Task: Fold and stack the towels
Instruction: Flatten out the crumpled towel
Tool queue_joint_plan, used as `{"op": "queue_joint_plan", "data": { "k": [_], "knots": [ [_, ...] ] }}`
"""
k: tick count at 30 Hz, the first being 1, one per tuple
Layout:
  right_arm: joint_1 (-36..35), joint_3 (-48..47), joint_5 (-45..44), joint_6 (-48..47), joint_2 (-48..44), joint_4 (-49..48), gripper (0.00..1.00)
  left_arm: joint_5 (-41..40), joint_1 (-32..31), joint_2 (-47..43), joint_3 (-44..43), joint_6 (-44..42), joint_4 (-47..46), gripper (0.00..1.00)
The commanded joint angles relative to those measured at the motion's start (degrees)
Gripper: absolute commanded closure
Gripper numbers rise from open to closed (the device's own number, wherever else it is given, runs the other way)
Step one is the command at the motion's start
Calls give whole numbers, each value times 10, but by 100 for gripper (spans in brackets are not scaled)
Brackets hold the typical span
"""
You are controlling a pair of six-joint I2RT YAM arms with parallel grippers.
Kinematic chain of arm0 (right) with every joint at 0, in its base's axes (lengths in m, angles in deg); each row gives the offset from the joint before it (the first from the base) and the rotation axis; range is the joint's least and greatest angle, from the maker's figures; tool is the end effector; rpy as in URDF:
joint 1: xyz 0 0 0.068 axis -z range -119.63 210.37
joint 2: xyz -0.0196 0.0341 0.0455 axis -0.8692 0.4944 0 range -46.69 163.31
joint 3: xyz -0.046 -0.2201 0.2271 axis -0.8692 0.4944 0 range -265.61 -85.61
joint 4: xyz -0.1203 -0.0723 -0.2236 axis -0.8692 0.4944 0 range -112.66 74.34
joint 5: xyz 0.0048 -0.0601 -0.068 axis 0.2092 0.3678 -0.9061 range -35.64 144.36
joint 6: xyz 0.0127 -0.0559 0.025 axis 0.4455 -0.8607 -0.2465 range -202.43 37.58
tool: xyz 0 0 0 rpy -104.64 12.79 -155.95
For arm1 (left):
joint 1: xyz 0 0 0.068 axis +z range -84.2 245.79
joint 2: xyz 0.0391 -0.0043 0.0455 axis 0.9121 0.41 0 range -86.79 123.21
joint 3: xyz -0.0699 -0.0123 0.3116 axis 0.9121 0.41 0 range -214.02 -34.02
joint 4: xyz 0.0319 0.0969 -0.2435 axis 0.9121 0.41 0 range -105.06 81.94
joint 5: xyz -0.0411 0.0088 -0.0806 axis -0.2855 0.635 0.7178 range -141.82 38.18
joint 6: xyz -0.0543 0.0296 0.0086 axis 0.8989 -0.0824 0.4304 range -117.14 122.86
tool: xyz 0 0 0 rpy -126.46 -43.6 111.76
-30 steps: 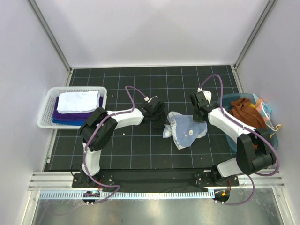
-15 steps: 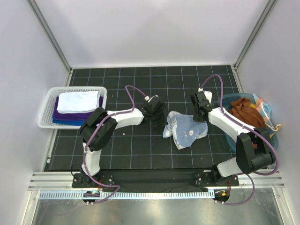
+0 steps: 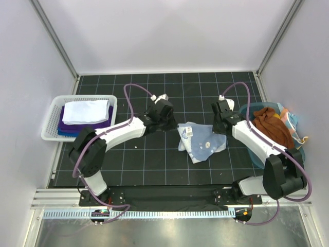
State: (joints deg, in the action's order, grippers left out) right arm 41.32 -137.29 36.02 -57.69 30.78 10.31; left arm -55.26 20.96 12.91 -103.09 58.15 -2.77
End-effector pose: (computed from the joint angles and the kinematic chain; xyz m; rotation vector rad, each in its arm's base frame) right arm 0.2536 0.0717 0.2625 0.2385 2.5104 -0.1150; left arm 0.2894 -0.2837 0.2639 -0.2562 2.4473 -0.7743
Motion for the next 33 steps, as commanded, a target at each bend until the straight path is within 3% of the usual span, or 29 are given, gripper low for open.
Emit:
{"op": "queue_joint_plan", "data": {
  "k": [1, 12, 16, 20, 25, 33],
  "knots": [
    [-26, 3, 4, 12, -21, 12, 99, -13, 13, -35, 19, -20, 19, 100],
    [-146, 72, -14, 80, -79, -4, 99, 5, 15, -90, 109, -31, 29, 100],
    [-165, 86, -27, 100, -103, -2, 74, 8, 16, -116, 146, -33, 30, 100],
    [-165, 80, -64, 103, -135, -2, 56, 12, 19, -118, 163, -39, 37, 100],
    [-148, 26, -83, 81, -104, 3, 49, 19, 21, -118, 177, -38, 37, 100],
    [-85, 22, 13, 50, -18, -50, 48, 32, 36, -126, 182, -46, 42, 100]
  ]
}}
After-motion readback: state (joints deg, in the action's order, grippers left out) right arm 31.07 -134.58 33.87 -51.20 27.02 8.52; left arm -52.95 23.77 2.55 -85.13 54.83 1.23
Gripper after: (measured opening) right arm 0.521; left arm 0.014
